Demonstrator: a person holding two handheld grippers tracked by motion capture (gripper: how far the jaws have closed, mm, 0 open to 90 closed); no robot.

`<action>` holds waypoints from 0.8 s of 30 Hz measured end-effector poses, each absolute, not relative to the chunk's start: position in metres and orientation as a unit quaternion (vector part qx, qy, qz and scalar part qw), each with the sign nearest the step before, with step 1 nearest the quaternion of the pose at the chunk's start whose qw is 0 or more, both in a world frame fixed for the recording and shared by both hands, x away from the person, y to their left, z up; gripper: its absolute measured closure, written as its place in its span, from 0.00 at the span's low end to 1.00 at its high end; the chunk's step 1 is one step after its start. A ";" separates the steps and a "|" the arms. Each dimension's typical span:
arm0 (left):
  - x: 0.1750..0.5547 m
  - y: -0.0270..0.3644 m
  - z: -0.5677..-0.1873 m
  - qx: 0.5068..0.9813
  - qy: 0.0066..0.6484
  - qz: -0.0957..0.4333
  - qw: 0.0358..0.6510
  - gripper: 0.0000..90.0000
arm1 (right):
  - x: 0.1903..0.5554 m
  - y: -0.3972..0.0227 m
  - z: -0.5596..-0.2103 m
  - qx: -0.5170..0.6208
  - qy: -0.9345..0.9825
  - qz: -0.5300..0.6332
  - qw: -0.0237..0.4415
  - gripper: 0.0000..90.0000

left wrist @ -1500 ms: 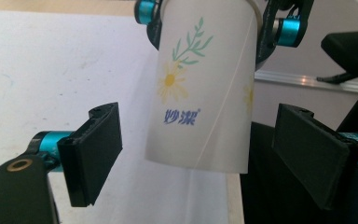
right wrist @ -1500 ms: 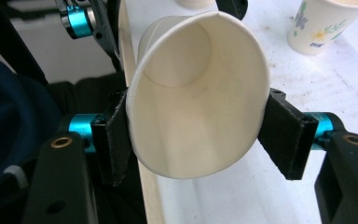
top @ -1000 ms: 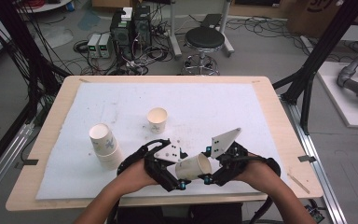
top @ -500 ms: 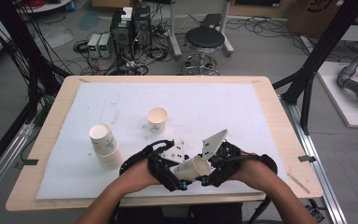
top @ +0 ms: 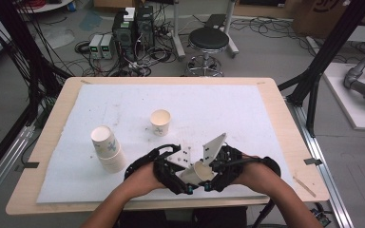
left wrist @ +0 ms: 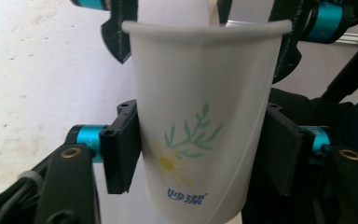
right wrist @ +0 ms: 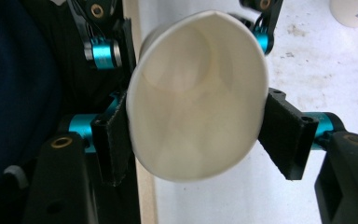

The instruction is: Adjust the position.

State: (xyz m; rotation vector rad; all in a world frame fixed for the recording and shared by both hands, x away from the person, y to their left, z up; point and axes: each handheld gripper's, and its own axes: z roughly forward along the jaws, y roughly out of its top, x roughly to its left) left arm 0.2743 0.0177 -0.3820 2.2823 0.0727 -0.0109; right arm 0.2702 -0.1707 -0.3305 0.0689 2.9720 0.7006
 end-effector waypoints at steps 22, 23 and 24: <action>0.281 0.042 -0.400 0.846 0.117 0.020 0.519 0.36 | 0.261 -0.249 -0.313 0.144 0.873 0.458 0.091 0.24; 0.281 0.043 -0.400 0.843 0.122 0.023 0.523 0.36 | 0.259 -0.256 -0.314 0.153 0.865 0.466 0.104 0.24; 0.282 0.044 -0.401 0.838 0.131 0.027 0.530 0.36 | 0.258 -0.261 -0.316 0.163 0.859 0.473 0.109 0.24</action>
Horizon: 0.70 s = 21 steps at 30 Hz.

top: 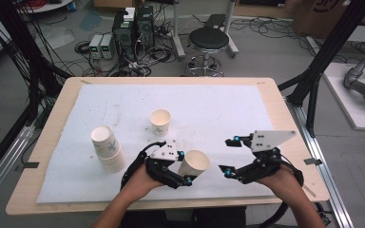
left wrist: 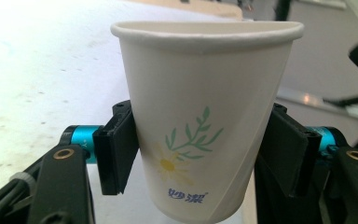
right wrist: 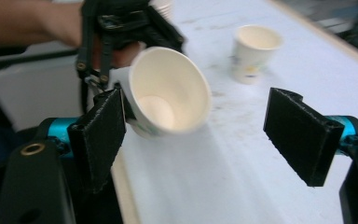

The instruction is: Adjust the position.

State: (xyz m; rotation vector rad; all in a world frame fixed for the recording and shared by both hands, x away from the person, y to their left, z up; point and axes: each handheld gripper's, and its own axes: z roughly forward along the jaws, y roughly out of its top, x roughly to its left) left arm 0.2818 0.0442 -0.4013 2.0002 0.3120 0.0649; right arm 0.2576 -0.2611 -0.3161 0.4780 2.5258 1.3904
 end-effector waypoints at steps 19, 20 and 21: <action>0.290 0.064 -0.398 0.770 0.187 0.101 0.601 0.36 | 0.245 -0.313 -0.366 0.280 0.784 0.518 0.195 0.24; 0.290 0.065 -0.398 0.770 0.187 0.106 0.601 0.36 | 0.246 -0.313 -0.366 0.280 0.785 0.517 0.193 0.24; 0.290 0.065 -0.399 0.768 0.189 0.105 0.603 0.36 | 0.246 -0.313 -0.367 0.279 0.786 0.516 0.196 0.24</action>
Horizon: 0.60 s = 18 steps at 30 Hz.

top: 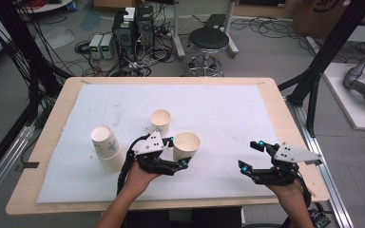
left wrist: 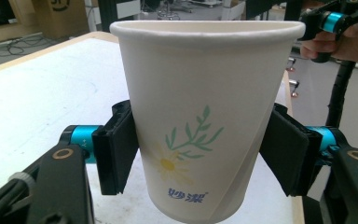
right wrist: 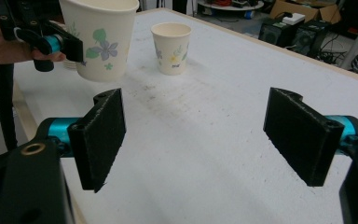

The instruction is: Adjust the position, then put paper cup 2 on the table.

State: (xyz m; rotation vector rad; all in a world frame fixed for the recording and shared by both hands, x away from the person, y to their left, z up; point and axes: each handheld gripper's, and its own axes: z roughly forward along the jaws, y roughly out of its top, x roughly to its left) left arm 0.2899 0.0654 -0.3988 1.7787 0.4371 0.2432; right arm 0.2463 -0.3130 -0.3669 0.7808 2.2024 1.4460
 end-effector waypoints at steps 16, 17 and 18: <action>0.322 0.048 -0.394 0.731 0.219 0.138 0.631 0.35 | 0.247 -0.322 -0.369 0.295 0.778 0.519 0.198 0.24; 0.326 0.044 -0.395 0.730 0.219 0.139 0.632 0.35 | 0.247 -0.322 -0.370 0.298 0.777 0.518 0.199 0.24; 0.329 0.040 -0.395 0.731 0.219 0.141 0.631 0.35 | 0.248 -0.323 -0.370 0.296 0.777 0.517 0.203 0.24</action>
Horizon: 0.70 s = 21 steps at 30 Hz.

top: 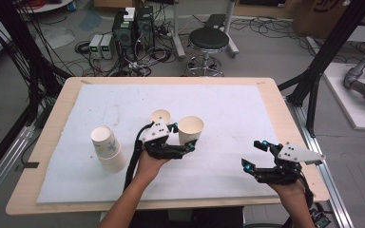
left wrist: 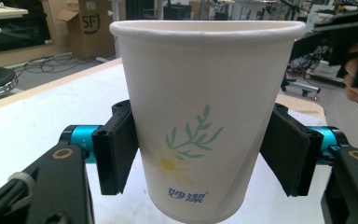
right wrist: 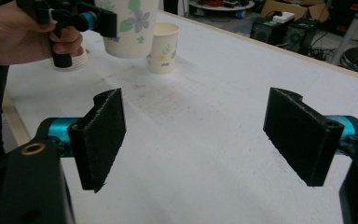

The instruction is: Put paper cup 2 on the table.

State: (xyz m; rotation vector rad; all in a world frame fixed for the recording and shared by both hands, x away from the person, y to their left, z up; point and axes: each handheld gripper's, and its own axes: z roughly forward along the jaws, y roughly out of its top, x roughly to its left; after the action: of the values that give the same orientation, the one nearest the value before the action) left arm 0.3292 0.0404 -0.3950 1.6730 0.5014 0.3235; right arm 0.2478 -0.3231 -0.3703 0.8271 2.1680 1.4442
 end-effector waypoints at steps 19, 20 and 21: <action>0.394 -0.029 -0.426 0.718 0.264 0.151 0.627 0.35 | 0.246 -0.333 -0.376 0.306 0.770 0.521 0.203 0.24; 0.397 -0.032 -0.428 0.723 0.266 0.150 0.621 0.35 | 0.246 -0.332 -0.376 0.306 0.770 0.522 0.202 0.24; 0.400 -0.035 -0.431 0.726 0.268 0.151 0.614 0.35 | 0.246 -0.332 -0.376 0.306 0.770 0.522 0.201 0.24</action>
State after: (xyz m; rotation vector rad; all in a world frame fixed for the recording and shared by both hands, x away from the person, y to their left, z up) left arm 0.3996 -0.0353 -0.4311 1.6739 0.6185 0.3481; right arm 0.2460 -0.3318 -0.3761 0.8563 2.1511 1.4598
